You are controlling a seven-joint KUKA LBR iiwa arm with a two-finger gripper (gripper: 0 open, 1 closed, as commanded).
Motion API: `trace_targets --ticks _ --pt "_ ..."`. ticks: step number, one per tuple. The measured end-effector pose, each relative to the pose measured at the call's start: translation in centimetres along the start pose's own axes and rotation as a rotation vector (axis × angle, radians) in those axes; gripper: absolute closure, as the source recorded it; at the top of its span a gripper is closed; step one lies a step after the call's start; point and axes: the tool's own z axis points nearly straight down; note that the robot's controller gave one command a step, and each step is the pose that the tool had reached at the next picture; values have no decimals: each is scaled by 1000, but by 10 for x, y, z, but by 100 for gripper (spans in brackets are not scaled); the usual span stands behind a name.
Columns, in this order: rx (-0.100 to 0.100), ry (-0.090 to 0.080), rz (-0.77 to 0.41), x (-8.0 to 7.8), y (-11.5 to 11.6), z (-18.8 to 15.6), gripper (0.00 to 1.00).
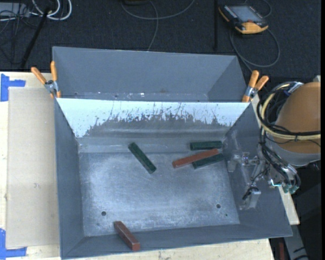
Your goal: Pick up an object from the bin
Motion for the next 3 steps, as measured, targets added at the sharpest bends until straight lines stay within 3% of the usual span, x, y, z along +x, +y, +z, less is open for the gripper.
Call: trace_targets --ticks 1,2,3 --pt "1 -10 -208 -80 35 48 0" --pt "1 -12 -123 -117 31 134 0" --pt "2 -13 -127 -117 32 129 100"
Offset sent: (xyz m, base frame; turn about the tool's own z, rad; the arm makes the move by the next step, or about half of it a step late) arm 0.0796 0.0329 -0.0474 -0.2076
